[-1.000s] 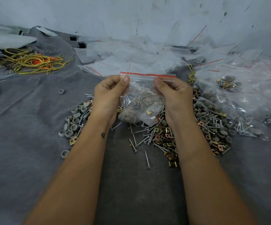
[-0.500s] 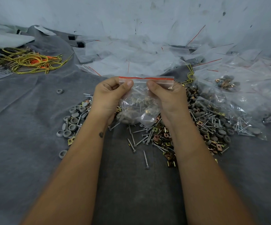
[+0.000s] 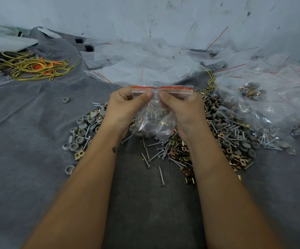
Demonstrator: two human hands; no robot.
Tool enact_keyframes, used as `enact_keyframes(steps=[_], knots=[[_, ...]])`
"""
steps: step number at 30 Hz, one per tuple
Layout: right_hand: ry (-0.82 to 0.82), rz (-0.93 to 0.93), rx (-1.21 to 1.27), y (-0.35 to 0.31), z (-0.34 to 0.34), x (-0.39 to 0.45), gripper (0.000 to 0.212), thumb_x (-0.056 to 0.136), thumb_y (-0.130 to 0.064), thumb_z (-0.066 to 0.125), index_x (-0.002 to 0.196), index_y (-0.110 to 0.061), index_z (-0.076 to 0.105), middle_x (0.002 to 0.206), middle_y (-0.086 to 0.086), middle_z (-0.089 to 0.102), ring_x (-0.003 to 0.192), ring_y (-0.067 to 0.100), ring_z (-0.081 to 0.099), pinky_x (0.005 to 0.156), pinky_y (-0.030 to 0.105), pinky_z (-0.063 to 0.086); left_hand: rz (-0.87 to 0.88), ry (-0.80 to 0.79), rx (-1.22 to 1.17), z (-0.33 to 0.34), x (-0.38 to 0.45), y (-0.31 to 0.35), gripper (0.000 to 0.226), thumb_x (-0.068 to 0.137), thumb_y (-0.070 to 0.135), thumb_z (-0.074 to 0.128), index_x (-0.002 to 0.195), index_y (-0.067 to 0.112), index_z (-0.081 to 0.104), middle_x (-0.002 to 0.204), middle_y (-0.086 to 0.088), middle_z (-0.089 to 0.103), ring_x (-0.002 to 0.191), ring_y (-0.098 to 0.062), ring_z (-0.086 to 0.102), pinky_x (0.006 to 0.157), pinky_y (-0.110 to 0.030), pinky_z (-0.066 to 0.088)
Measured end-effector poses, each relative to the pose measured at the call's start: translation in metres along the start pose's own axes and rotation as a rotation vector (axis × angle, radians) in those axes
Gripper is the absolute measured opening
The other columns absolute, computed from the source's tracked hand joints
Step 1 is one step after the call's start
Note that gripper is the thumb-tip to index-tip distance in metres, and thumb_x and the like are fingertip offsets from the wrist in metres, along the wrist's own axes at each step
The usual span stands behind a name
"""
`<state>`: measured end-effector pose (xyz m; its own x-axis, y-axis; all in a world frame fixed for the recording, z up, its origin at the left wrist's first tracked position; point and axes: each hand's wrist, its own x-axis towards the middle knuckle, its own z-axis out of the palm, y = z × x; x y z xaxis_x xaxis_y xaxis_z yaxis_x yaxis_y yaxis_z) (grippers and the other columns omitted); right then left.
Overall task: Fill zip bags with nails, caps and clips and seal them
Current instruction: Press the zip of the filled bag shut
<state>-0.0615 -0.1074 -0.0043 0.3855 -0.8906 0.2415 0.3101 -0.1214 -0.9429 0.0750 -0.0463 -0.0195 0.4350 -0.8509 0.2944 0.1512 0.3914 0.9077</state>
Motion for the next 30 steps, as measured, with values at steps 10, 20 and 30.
enact_keyframes(steps=[10,20,30], knots=[[0.013,-0.07,-0.059,-0.0015,0.0024,-0.0035,0.014,0.079,0.0,0.075,0.079,-0.014,0.074,0.074,0.0,0.074,0.069,0.011,0.069,0.06,0.02,0.052,0.0,-0.009,0.008,0.0078,-0.0024,-0.0011,0.02,0.07,0.016,0.076,0.087,0.005,0.073,0.086,-0.01,0.075,0.084,-0.026,0.069,0.087,-0.045,0.054],[0.02,-0.06,-0.071,0.0008,0.003,-0.002,0.017,0.079,-0.003,0.075,0.069,-0.018,0.076,0.068,0.002,0.071,0.064,0.015,0.063,0.059,0.026,0.052,0.027,-0.029,0.025,0.0065,-0.0021,-0.0001,0.019,0.072,0.015,0.075,0.088,0.005,0.074,0.087,-0.01,0.075,0.087,-0.026,0.069,0.089,-0.045,0.054],[0.079,-0.021,0.003,0.0026,0.0011,0.0034,0.025,0.076,0.0,0.076,0.063,-0.021,0.076,0.063,0.0,0.069,0.061,0.018,0.062,0.066,0.04,0.057,0.052,0.042,0.028,0.0015,0.0025,0.0004,0.019,0.085,0.006,0.067,0.07,0.018,0.071,0.073,0.002,0.073,0.065,-0.008,0.064,0.066,-0.021,0.053]])
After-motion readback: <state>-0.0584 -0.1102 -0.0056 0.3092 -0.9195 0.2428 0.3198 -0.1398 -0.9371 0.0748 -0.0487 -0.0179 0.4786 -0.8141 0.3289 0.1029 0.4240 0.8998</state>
